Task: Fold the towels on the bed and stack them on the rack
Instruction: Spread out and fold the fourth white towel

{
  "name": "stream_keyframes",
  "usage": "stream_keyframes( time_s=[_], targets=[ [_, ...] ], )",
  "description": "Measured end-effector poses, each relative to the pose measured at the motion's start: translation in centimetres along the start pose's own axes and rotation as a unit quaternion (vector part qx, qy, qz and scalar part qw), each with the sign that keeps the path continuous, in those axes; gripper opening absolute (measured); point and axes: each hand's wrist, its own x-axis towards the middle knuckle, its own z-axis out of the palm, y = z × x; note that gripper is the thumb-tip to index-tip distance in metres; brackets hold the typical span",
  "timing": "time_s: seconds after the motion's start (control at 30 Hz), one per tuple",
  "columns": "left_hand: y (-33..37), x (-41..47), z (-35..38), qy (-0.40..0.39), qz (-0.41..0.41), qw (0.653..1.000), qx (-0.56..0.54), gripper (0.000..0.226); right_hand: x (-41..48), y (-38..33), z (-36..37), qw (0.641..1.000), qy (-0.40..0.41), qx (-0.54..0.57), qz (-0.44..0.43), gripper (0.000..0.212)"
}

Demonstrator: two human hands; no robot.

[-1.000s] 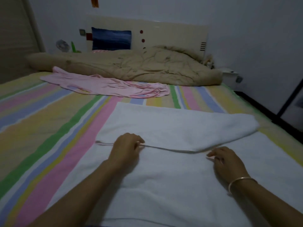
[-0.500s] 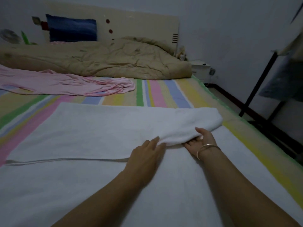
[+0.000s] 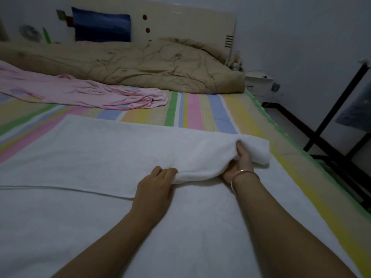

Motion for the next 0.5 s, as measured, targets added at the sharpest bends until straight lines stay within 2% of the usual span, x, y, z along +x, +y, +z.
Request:
stream_keyframes(
  time_s=[0.07,0.13,0.17,0.23,0.3,0.37,0.5],
  targets=[
    [0.0,-0.1,0.0,-0.006,-0.002,1.000,0.017,0.039,-0.2,-1.3,-0.3,1.000,-0.022,-0.018,-0.005,0.032],
    [-0.2,-0.1,0.1,-0.019,0.005,0.999,0.040,0.034,-0.7,-2.7,-1.4,1.000,-0.019,-0.024,-0.006,0.050],
    [-0.3,-0.1,0.2,-0.024,0.007,0.998,0.052,0.031,-1.2,-3.5,-2.0,1.000,0.000,-0.027,-0.010,0.047],
    [-0.3,-0.1,0.2,-0.031,0.002,0.997,0.074,0.023,-2.2,-5.8,-3.8,0.998,0.051,-0.015,-0.024,0.027],
    [-0.1,-0.1,0.1,-0.039,-0.005,0.996,0.082,0.023,-3.6,-8.6,-5.2,0.995,0.082,-0.034,-0.042,0.018],
    [-0.1,-0.1,0.1,-0.044,-0.006,0.996,0.075,0.023,-4.8,-10.5,-6.3,0.990,0.099,-0.095,-0.040,0.016],
    [0.5,0.2,-0.5,-0.064,0.008,0.995,0.083,0.029,-6.7,-11.9,-8.3,0.958,0.124,-0.257,0.027,0.011]
  ],
)
